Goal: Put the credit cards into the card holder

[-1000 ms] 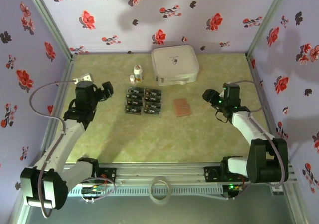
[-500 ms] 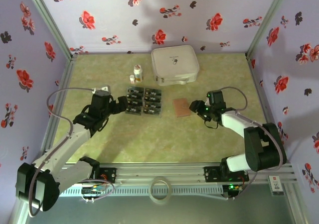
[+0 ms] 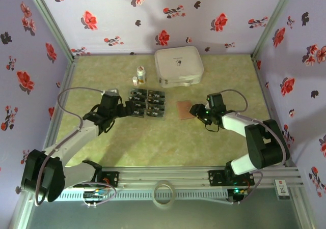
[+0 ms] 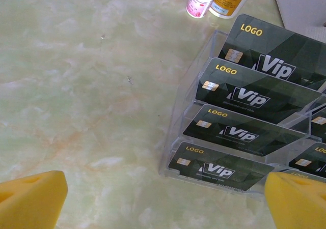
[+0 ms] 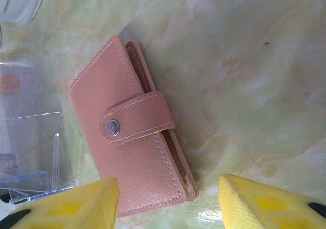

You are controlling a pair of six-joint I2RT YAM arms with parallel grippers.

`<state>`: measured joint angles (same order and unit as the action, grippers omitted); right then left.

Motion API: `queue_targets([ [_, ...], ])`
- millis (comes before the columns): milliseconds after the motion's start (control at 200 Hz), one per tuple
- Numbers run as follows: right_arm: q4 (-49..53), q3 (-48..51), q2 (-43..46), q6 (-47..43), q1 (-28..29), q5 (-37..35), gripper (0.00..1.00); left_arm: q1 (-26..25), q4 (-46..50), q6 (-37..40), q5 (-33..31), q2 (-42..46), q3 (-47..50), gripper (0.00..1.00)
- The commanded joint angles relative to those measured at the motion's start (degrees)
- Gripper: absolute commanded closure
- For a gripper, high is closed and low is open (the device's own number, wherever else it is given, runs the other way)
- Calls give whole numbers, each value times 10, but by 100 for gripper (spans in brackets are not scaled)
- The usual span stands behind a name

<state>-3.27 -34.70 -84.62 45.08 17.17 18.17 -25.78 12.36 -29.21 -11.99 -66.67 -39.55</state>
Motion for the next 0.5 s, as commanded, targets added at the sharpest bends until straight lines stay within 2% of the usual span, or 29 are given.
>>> queue_targets([
  [0, -18, 4, -14, 11, 3, -8, 46, -4, -26, 20, -8, -4, 2, 0],
  [495, -58, 1, -45, 35, 22, 9, 62, -5, -30, 19, -5, -7, 9, 0],
])
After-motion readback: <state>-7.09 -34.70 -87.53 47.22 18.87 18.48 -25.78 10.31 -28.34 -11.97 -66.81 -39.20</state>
